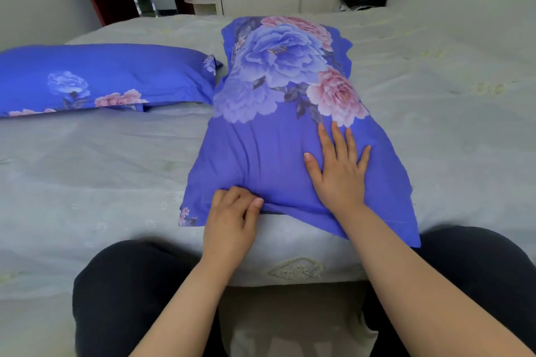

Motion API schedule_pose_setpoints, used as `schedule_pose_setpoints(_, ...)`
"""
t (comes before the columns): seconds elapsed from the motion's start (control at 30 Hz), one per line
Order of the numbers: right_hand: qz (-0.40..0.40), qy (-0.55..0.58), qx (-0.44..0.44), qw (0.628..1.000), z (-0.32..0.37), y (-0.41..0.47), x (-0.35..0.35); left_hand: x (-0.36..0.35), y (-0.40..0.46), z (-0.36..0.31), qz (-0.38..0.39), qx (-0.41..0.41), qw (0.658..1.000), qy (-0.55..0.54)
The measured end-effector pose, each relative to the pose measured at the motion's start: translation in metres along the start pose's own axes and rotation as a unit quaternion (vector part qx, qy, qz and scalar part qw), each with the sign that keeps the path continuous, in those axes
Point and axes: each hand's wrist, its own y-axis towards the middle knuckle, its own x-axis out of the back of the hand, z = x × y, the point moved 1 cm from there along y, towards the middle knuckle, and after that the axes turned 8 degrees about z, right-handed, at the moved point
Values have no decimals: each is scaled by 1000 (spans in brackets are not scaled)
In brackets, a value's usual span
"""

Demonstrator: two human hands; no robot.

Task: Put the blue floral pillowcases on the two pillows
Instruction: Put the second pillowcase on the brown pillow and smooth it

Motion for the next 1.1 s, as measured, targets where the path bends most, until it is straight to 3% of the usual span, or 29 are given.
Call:
schedule_pose_setpoints(0.1, -2, -12, 7, 1000, -3, 0, -4, 21, 3, 7, -105, 110, 988, -34)
schedule_pose_setpoints(0.17, -6, -23, 11, 1000, -7, -2, -7, 30, 10, 19, -163, 213, 960, -79)
schedule_pose_setpoints(0.27, -9, -33, 12, 999, -9, -4, -9, 38, 19, 34, -124, 348, 902, -223)
schedule_pose_setpoints(0.37, -13, -38, 15, 999, -10, -8, -11, 47, 18, 31, -104, 313, 923, -199)
schedule_pose_setpoints(0.53, -12, -47, 19, 999, -12, -10, -12, 76, 27, 25, -208, 260, 922, -199)
schedule_pose_setpoints(0.6, -10, -42, 19, 999, -13, -9, -12, 91, 24, 31, -225, 268, 927, -138)
schedule_pose_setpoints(0.67, -8, -37, 24, 999, -12, -9, -11, 97, 12, 42, -176, 302, 937, -3)
schedule_pose_setpoints(0.73, -5, -33, 35, 999, -10, -10, -12, 89, -3, 56, -58, 351, 925, 134)
schedule_pose_setpoints(0.83, -7, -35, 54, 998, -9, -18, -15, 64, -11, 74, 120, 390, 891, 198)
schedule_pose_setpoints(0.9, -3, -40, 53, 998, -11, -20, -16, 56, -4, 74, 138, 379, 889, 214)
schedule_pose_setpoints(0.93, -3, -43, 49, 998, -12, -20, -16, 55, 1, 69, 109, 354, 899, 234)
schedule_pose_setpoints(1.0, -2, -48, 39, 998, -13, -19, -15, 61, 14, 53, -20, 263, 928, 263)
schedule_pose_setpoints(1.07, 3, -47, 33, 998, -11, -15, -15, 69, 31, 14, -161, 116, 952, 232)
schedule_pose_setpoints(1.1, 7, -48, 34, 998, -10, -14, -15, 66, 39, -13, -181, 31, 962, 201)
